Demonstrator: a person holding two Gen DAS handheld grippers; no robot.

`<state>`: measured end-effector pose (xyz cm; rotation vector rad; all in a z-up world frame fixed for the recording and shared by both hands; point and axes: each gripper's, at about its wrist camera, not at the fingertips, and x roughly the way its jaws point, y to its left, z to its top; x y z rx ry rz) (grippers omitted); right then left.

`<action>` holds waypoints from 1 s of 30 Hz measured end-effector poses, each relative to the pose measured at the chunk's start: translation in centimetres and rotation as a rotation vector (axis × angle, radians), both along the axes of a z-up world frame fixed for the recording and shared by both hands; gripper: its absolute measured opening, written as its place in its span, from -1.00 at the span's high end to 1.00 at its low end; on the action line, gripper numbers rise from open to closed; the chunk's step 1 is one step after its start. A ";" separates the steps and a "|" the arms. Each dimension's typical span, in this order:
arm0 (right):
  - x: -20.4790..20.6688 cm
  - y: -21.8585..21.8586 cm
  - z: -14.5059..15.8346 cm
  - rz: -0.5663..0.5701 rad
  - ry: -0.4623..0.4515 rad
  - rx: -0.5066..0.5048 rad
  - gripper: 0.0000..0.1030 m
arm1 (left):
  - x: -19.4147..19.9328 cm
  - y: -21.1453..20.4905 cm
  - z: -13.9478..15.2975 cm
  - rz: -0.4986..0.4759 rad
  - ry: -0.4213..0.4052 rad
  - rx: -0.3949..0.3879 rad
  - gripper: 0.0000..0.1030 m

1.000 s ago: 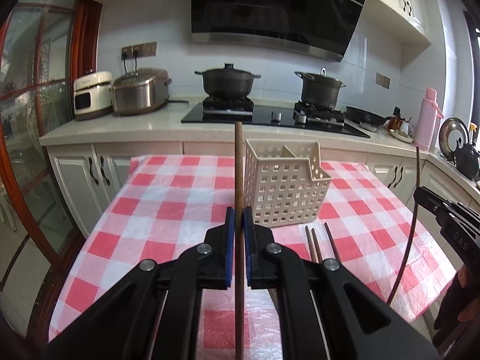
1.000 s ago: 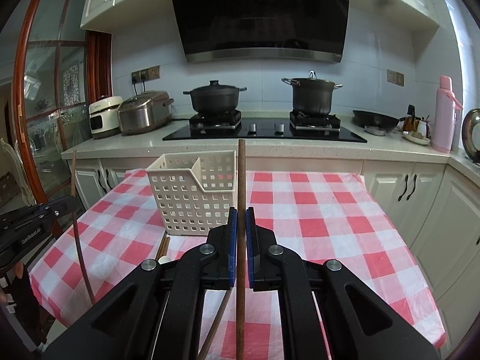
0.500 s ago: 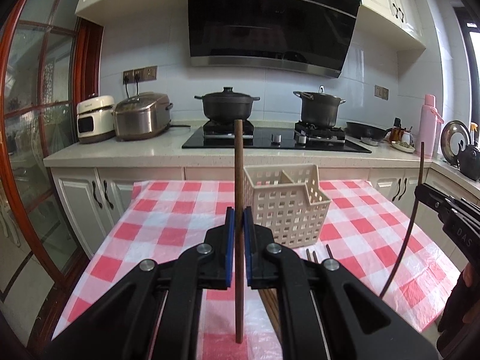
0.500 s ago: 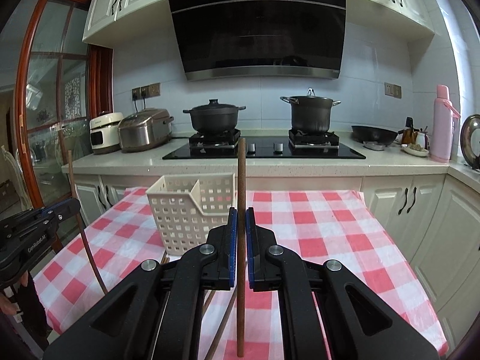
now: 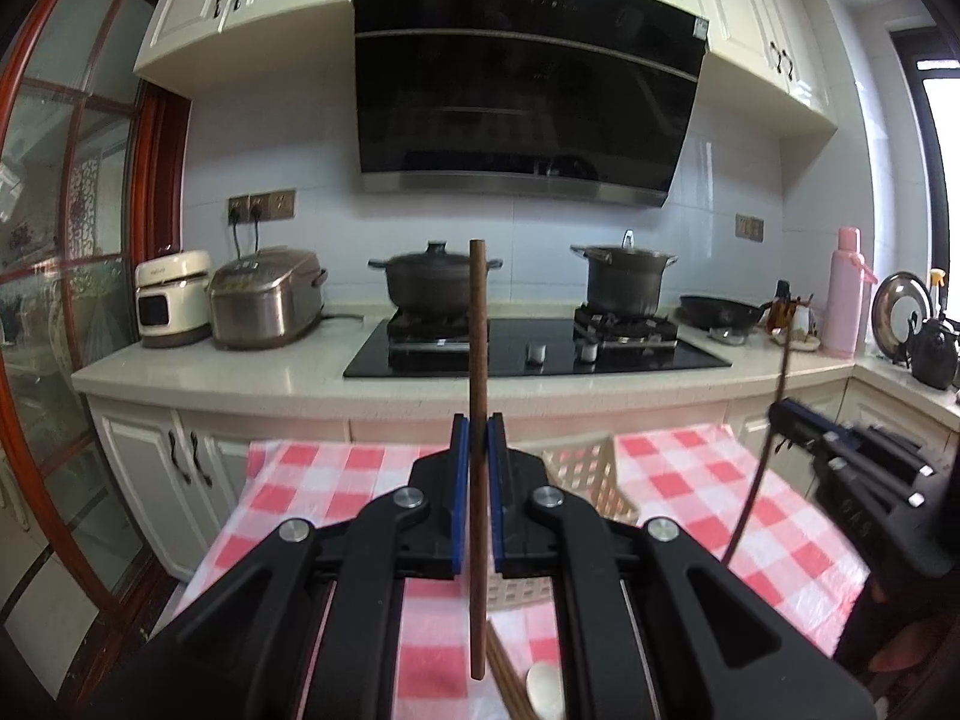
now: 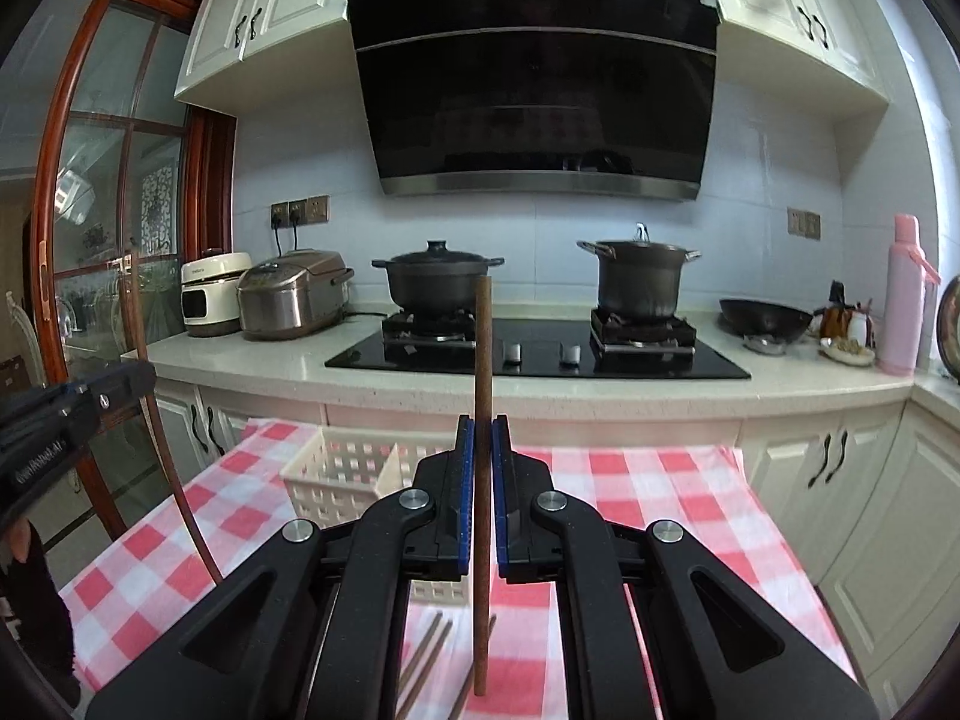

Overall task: Organize utensils
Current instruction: 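Lift both held chopsticks upright and carry them over the white basket, then lower the chopsticks into the basket and open both tools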

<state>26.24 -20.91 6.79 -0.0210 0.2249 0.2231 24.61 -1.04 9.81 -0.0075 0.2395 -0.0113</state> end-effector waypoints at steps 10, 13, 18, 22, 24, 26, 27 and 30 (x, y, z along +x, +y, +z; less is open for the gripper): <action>4.5 1.2 5.4 0.034 -0.047 0.051 0.90 | 4.2 -0.6 8.4 -0.013 -0.106 -0.035 0.88; 5.8 2.1 6.7 0.035 -0.072 0.041 0.90 | 5.9 -0.8 10.1 0.002 -0.129 -0.035 0.88; 8.2 3.5 6.4 0.048 -0.066 0.045 0.90 | 9.6 -0.9 9.6 0.012 -0.096 -0.058 0.88; 10.1 4.7 4.3 0.073 -0.013 0.038 0.90 | 12.2 -0.3 7.0 0.009 -0.023 -0.085 0.88; 11.2 5.2 2.8 0.092 0.032 0.031 0.90 | 13.5 0.0 5.2 -0.006 0.027 -0.101 0.88; 12.2 5.7 1.5 0.109 0.082 0.027 0.90 | 14.5 0.3 3.3 -0.026 0.080 -0.117 0.88; 12.7 5.9 0.9 0.113 0.116 0.023 0.90 | 14.9 0.4 2.4 -0.033 0.101 -0.119 0.88; 13.7 6.3 -0.5 0.122 0.201 0.011 0.90 | 15.7 0.6 0.3 -0.049 0.160 -0.123 0.88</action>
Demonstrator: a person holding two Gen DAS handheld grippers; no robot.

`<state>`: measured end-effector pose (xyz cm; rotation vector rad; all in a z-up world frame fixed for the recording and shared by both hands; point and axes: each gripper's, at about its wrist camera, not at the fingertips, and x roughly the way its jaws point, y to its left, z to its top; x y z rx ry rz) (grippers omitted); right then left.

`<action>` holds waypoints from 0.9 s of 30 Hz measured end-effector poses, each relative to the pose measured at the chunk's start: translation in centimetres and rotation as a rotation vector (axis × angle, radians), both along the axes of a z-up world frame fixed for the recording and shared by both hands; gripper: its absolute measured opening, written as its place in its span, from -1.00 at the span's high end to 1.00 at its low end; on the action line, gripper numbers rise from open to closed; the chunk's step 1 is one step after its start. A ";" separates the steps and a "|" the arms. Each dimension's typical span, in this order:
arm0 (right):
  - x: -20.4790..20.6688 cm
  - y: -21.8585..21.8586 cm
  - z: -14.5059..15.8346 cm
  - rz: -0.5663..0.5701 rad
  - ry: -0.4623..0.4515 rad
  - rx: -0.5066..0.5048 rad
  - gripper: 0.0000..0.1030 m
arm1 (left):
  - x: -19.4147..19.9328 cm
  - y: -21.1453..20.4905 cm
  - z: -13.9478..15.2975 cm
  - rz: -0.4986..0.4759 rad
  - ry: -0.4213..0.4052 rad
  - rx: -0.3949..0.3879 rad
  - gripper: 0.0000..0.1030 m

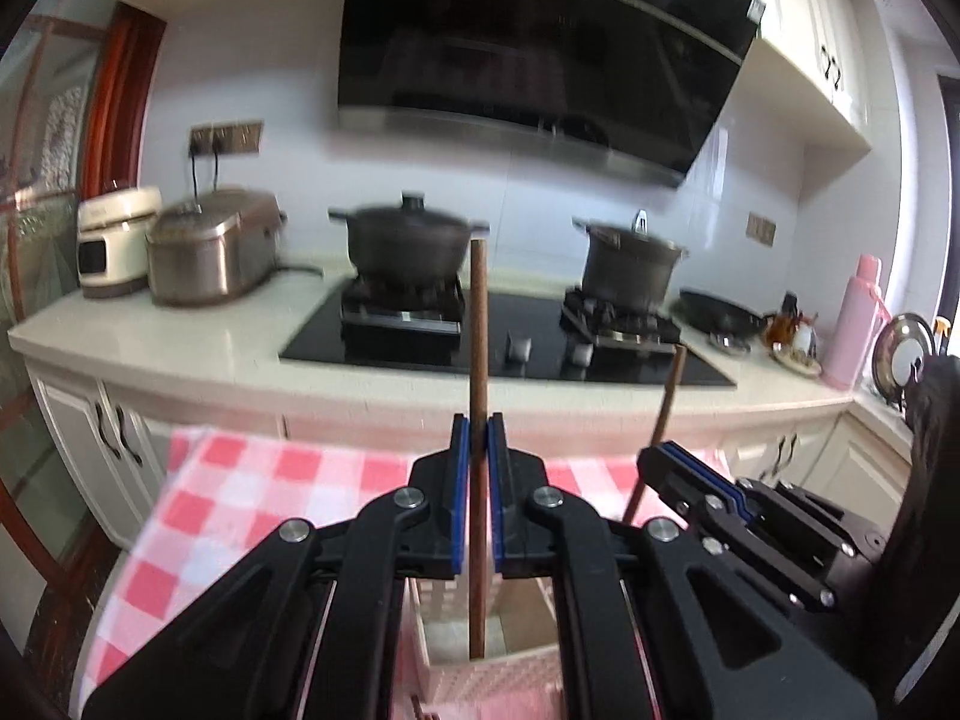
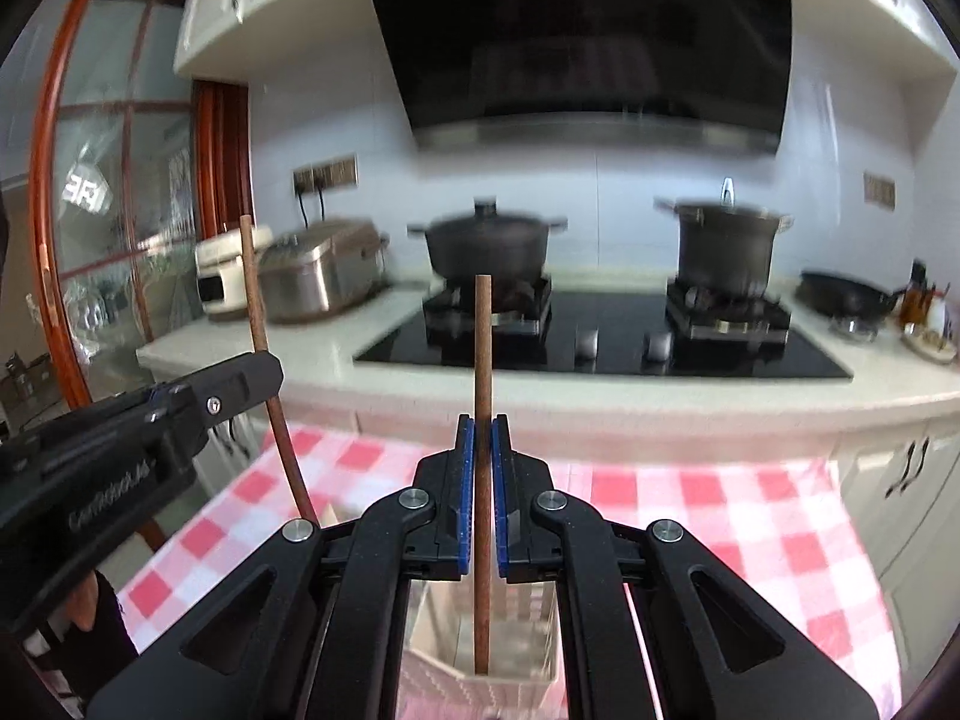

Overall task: Organize utensils
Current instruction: 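Lower the chopsticks into the basket and open both tools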

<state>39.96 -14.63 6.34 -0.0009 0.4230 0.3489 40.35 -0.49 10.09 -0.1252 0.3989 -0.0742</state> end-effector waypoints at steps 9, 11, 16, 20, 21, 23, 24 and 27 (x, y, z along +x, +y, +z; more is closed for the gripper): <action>2.3 0.5 -2.1 -0.031 0.074 -0.001 0.89 | 2.5 1.7 -4.5 0.033 0.150 -0.021 0.88; 2.8 0.6 -2.4 -0.037 0.076 -0.018 0.88 | 2.8 2.2 -5.0 0.035 0.164 -0.035 0.88; 3.7 -0.2 -3.0 -0.057 0.099 -0.012 0.26 | 2.5 3.0 -5.0 0.058 0.155 -0.037 0.72; 3.2 -1.6 -2.6 -0.071 0.088 0.012 0.16 | 1.7 3.8 -4.3 0.087 0.132 -0.041 0.43; 2.8 -2.0 -2.5 -0.072 0.084 0.019 0.16 | 1.3 4.1 -4.1 0.097 0.123 -0.040 0.33; 2.0 -2.8 -2.3 -0.077 0.075 0.031 0.16 | 0.5 4.6 -3.9 0.118 0.103 -0.036 0.06; 1.5 -3.2 -2.3 -0.079 0.068 0.032 0.16 | -0.3 4.9 -3.8 0.145 0.078 -0.029 -0.22; -0.4 -3.9 -2.4 -0.084 0.042 0.015 0.15 | -2.3 5.3 -3.6 0.197 0.015 -0.003 -0.70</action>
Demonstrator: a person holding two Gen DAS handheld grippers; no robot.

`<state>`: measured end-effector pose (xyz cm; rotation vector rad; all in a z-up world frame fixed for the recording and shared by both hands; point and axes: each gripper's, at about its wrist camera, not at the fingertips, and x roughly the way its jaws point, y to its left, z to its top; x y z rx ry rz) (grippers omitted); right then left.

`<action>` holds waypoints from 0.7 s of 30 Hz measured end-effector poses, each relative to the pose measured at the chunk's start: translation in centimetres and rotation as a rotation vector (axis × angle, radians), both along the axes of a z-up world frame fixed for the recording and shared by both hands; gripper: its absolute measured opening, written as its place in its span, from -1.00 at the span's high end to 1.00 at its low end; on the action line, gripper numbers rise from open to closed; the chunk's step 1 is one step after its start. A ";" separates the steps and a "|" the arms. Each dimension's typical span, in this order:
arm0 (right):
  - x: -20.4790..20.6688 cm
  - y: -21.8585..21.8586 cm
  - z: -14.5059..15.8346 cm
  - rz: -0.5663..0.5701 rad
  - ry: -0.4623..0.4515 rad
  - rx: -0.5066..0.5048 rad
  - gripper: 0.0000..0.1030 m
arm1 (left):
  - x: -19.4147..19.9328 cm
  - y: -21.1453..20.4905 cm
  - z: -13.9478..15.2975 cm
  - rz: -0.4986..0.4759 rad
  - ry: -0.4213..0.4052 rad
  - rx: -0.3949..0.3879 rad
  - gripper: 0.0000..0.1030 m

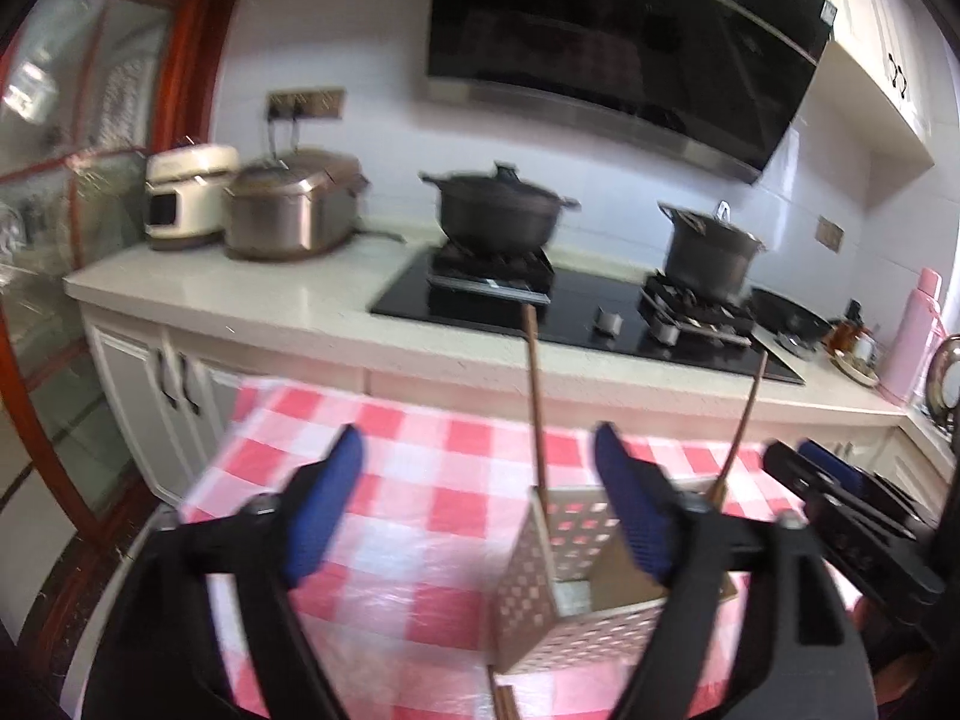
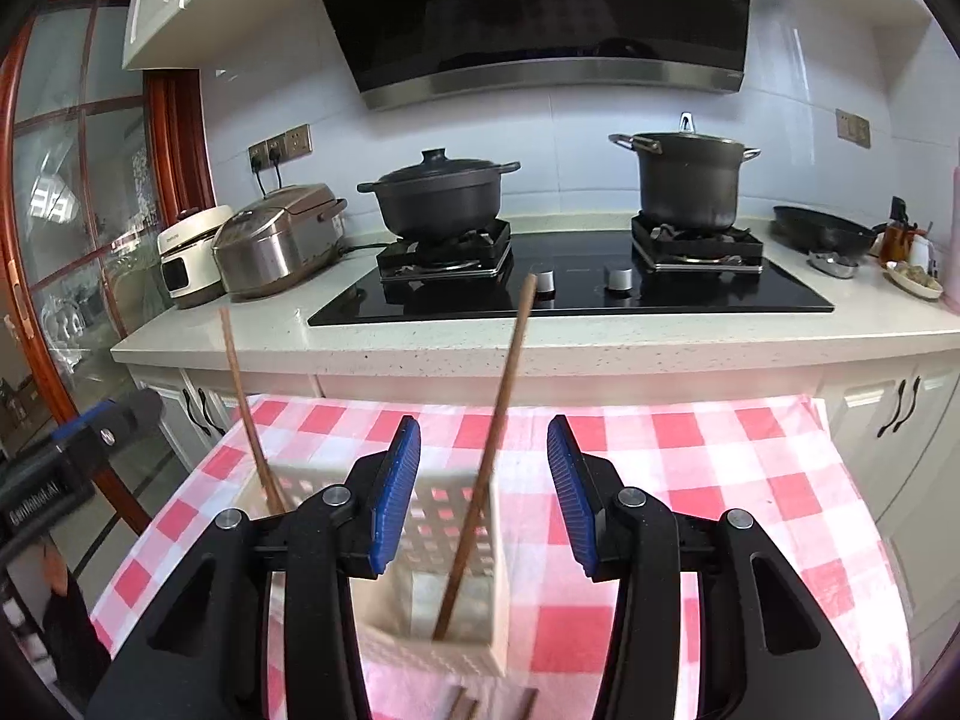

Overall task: Organize utensils
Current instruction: 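Lower the chopsticks into the basket and open both tools, then grasp the large white spoon with the right tool while the left tool returns to the table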

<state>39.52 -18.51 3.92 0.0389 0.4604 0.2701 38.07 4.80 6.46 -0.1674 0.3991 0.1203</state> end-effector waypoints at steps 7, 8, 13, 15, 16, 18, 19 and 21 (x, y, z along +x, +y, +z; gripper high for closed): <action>-6.9 -1.3 -0.7 -0.046 -0.167 -0.073 -0.64 | -4.7 -0.2 -0.7 0.022 -0.061 0.055 -0.91; -7.7 -1.5 -1.0 -0.049 -0.170 -0.080 -0.64 | -5.1 -0.2 -0.9 0.024 -0.056 0.057 -0.91; -10.3 -3.1 -3.2 -0.064 -0.104 -0.048 -0.64 | -7.1 -0.2 -3.0 0.026 -0.003 0.059 -0.91; -11.0 -3.5 -4.1 -0.060 -0.067 -0.027 -0.64 | -7.8 -0.1 -4.0 0.026 0.021 0.047 -0.91; -11.4 -3.6 -4.5 -0.060 -0.054 -0.020 -0.64 | -8.0 0.0 -4.4 0.030 0.032 0.044 -0.91; -12.2 -3.8 -5.6 -0.064 -0.008 -0.009 -0.64 | -8.7 0.1 -5.3 0.045 0.060 0.046 -0.91; -12.5 -3.7 -6.0 -0.062 0.009 -0.006 -0.64 | -8.9 0.1 -5.7 0.047 0.068 0.045 -0.91; -13.2 -3.4 -6.9 -0.049 0.052 0.000 -0.63 | -9.5 0.0 -6.4 0.053 0.086 0.049 -0.91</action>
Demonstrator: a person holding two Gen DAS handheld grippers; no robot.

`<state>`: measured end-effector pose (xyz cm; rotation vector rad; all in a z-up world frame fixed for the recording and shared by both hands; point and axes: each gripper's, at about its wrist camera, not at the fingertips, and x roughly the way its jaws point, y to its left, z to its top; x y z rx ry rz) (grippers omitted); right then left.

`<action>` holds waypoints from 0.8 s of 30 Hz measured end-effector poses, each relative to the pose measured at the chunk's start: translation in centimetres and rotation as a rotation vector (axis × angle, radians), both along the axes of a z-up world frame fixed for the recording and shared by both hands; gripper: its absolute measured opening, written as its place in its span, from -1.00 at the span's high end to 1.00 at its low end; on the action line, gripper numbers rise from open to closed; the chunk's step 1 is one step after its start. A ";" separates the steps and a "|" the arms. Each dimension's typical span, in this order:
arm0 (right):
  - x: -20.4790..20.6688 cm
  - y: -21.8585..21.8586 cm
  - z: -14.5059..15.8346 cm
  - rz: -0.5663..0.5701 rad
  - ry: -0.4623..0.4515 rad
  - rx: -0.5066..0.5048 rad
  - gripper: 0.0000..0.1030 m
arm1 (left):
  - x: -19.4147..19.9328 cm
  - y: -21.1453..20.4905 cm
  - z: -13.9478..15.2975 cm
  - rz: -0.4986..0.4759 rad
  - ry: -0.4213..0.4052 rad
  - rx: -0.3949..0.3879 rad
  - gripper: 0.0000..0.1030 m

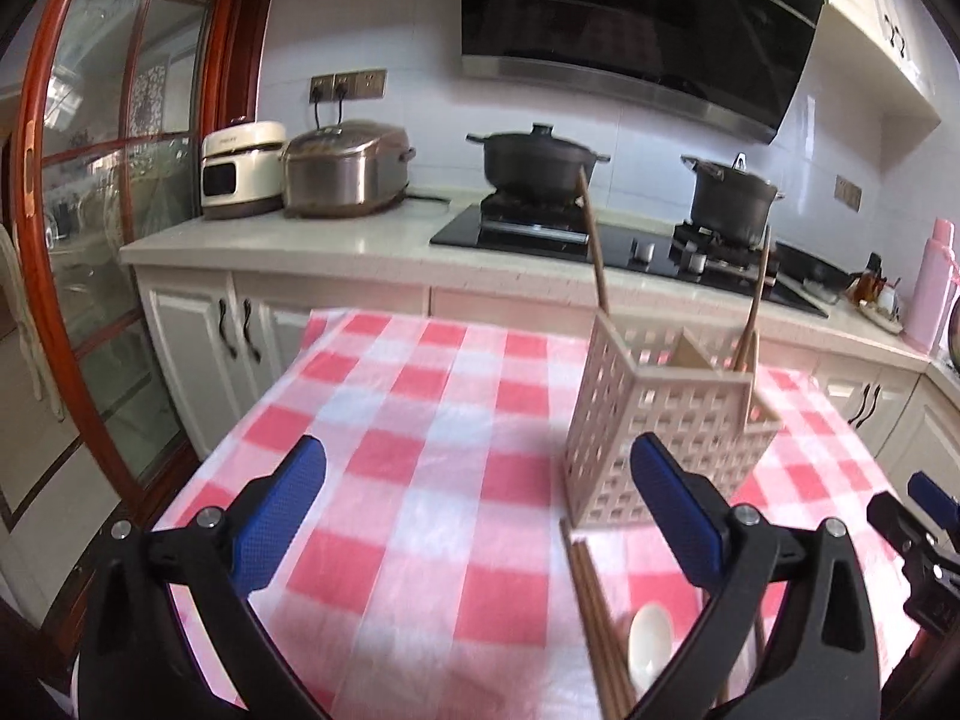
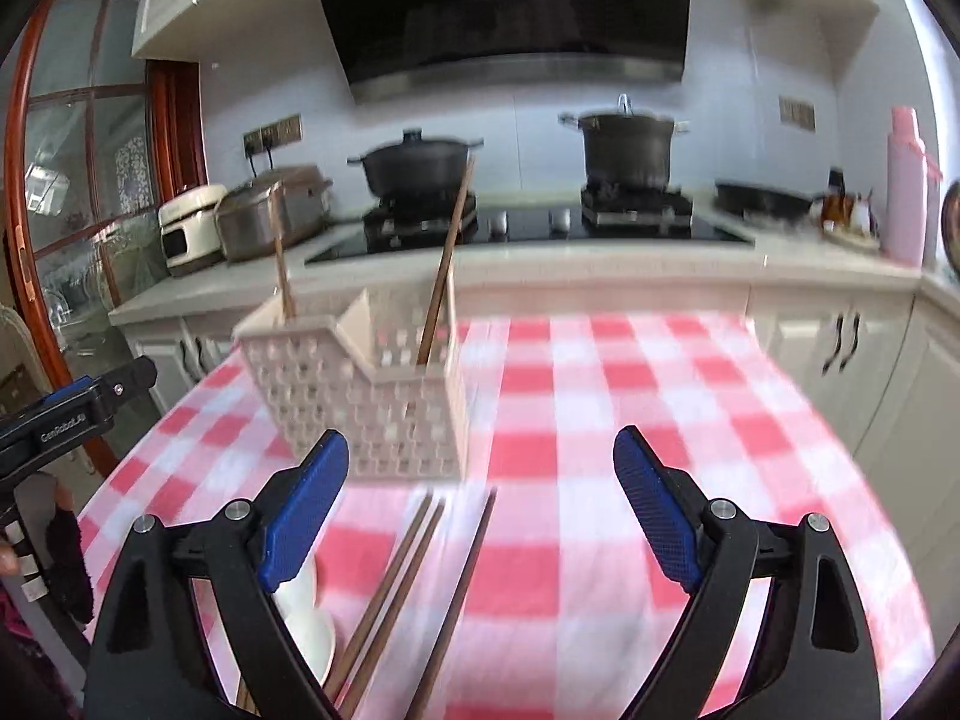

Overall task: Organize utensils
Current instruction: 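Grasp the large white spoon with the right tool while the left tool returns to the table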

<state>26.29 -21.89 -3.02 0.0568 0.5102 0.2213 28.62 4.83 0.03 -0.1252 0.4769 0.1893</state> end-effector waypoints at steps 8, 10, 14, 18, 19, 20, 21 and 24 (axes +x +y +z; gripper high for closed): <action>-2.6 3.7 -3.7 0.074 0.149 -0.014 -0.27 | -3.3 -0.4 -3.0 0.041 0.019 0.079 -0.91; -3.0 4.8 -4.6 0.091 0.172 -0.025 -0.16 | -3.9 -0.1 -3.4 0.056 0.013 0.093 -0.91; -3.5 6.8 -5.7 0.105 0.209 -0.030 -0.04 | -5.0 1.1 -3.9 0.073 0.005 0.085 -0.91; -3.7 8.6 -6.4 0.113 0.222 -0.065 -0.01 | -5.7 2.3 -4.0 0.079 0.001 0.071 -0.91; -3.6 8.7 -6.6 0.112 0.228 -0.071 -0.01 | -5.8 2.6 -4.1 0.076 0.004 0.065 -0.91; -3.4 9.0 -6.8 0.112 0.239 -0.079 0.00 | -5.9 2.8 -4.2 0.075 0.006 0.062 -0.91; -3.3 9.2 -7.0 0.110 0.247 -0.086 0.02 | -6.0 3.0 -4.4 0.072 0.011 0.058 -0.91; -2.6 10.1 -7.6 0.104 0.280 -0.117 0.07 | -6.1 3.8 -5.1 0.067 0.029 0.049 -0.91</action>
